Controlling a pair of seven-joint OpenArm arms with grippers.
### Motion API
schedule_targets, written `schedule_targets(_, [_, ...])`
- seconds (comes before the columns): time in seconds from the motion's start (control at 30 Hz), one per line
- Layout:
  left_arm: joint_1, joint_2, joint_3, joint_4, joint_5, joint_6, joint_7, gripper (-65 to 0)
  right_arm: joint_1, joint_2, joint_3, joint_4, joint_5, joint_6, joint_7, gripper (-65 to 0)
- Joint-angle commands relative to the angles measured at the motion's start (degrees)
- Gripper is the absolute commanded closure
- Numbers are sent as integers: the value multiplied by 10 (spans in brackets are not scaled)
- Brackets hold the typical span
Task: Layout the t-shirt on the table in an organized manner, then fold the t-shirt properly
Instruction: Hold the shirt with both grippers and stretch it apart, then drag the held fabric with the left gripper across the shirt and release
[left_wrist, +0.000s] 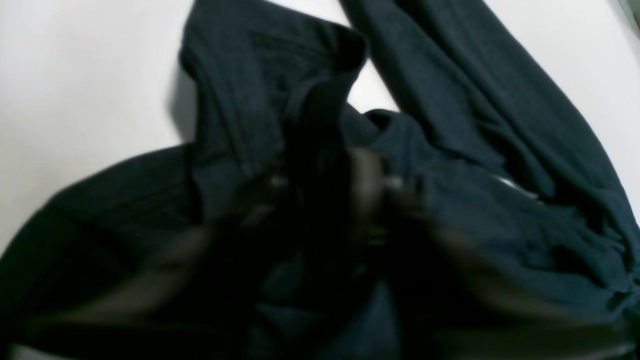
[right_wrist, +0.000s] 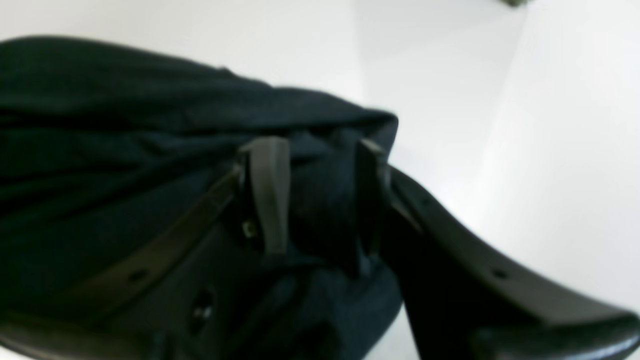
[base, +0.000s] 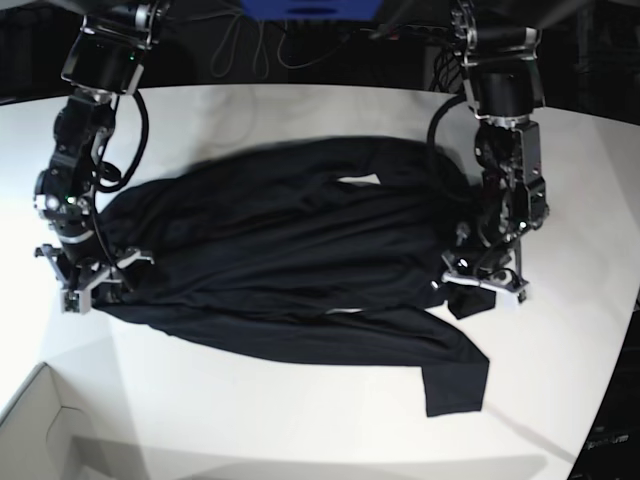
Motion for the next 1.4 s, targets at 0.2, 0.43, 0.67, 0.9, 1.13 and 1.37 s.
schedule_targets(0.2, [-6,-10,-40,117,-8,-4,-2,0,7,8,1,9,5,1,15,-225])
schedule_targets(0.43, [-10,-12,-43,213,-8,-4,19,0,7,8,0,9,5,1,15,-225])
schedule_targets(0.67, [-65,-1,-37,195,-8,-4,17,0,-10,7,-2,9,5,1,16,-225])
schedule_targets(0.9, [-188,9,-37,71,-2,-7,-2,0,-45,6,-1,11,5,1,18,-229])
schedule_targets(1.13, [-283,4,-36,-91,-1,-7,-78,-1,-84,7,2,34,5,1,18,-230])
schedule_targets(1.37, [-308,5,-36,-118,-7,-4,-76,-191,-96,5,2,53,5,1,18,-230])
